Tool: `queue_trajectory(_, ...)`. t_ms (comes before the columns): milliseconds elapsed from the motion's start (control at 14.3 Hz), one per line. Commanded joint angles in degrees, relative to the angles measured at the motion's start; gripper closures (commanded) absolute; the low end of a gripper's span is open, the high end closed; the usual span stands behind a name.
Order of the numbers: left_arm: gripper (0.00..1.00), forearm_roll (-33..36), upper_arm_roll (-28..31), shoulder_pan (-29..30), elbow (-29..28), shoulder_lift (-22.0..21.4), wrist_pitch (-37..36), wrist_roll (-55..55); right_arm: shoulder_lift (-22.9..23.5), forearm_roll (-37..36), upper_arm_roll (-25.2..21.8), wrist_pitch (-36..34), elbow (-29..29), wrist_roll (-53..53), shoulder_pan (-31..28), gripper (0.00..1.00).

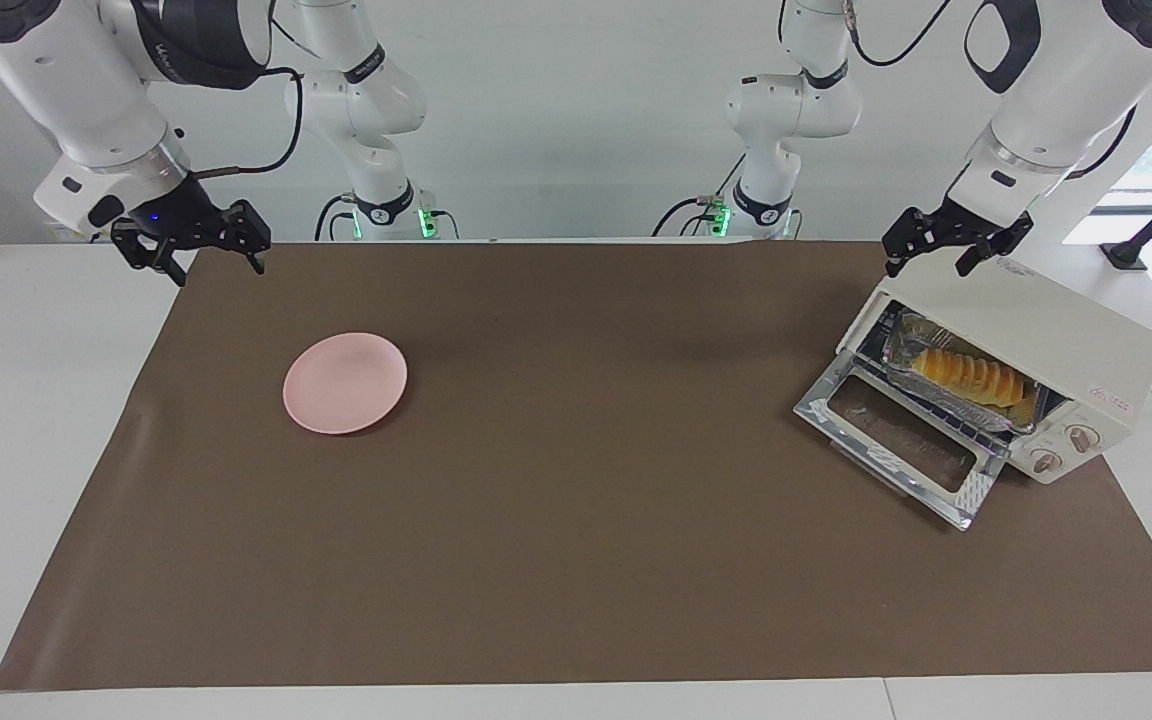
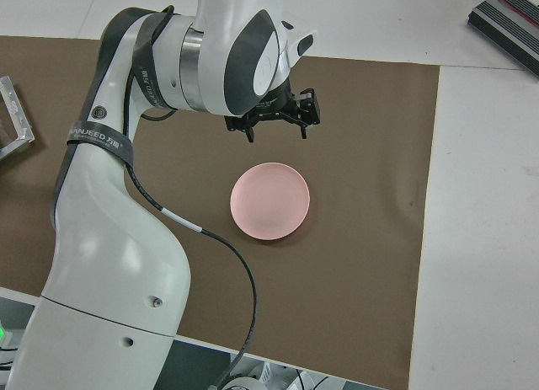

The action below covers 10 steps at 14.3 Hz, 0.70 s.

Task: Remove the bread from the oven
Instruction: 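Reach into the oven and grasp the foil tray with the left gripper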

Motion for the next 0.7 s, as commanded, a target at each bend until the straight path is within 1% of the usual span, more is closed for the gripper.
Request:
queue_trajectory(0,0.0,-0.69,0.25,-0.43,-0.42,-0.74,-0.32,0.51,-1.42,-0.63,0.77,-0.18,-1.53,-0.63,-0.78,0.0)
queue_trajectory(139,0.0,-0.69,0.25,-0.43,-0.94,-1.09,-0.24,0.69,-1.51,-0.63,0.77,-0.18,-1.53,-0.63,-0.78,0.0)
queue_trajectory(348,0.0,-0.51,0.34,-2.1,-0.59,-1.09,-0.41,0.08,-1.51,-0.63,0.77,-0.18,-1.53,-0.63,-0.79,0.0)
queue_trajectory(488,0.0,-0.6,0.25,-1.92,-0.59,-1.18,-1.02,-0.01,-1.42,-0.63,0.77,-0.18,-1.53,-0.63,-0.78,0.0)
queue_trajectory(627,0.0,-0.08,0.34,-2.19,-0.59,-1.27,-2.51,-2.37,-1.51,-0.63,0.77,-0.18,-1.53,-0.63,-0.87,0.0)
